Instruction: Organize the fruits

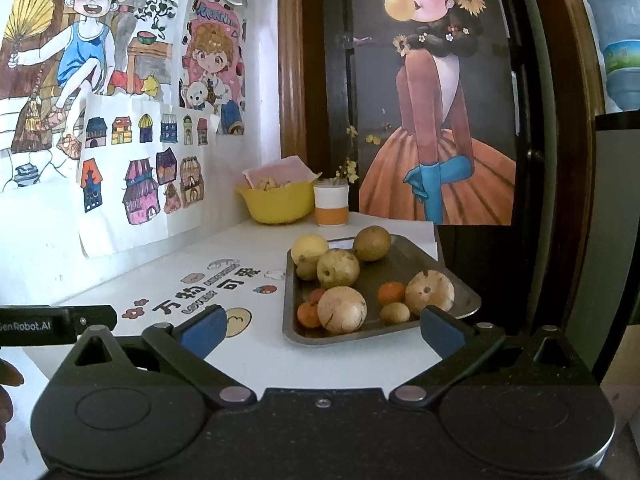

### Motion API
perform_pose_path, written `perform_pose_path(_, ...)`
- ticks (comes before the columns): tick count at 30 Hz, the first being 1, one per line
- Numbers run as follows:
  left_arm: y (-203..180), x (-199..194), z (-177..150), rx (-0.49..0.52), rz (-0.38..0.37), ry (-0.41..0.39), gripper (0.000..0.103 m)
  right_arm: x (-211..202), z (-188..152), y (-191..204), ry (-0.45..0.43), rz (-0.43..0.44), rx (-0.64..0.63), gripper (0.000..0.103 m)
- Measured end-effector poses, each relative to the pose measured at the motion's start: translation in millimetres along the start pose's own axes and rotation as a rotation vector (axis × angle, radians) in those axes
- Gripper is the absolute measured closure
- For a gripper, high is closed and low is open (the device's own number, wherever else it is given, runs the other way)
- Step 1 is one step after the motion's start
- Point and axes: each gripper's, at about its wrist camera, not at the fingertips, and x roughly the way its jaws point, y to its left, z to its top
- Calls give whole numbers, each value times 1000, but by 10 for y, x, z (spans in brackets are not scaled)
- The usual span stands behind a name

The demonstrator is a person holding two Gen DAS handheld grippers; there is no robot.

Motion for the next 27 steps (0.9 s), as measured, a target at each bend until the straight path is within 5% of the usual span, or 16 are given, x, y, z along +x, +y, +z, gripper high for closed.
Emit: perform_pose_path(27, 22, 25, -54, 3, 4, 15, 1, 6, -47, -11, 16, -1, 4, 1)
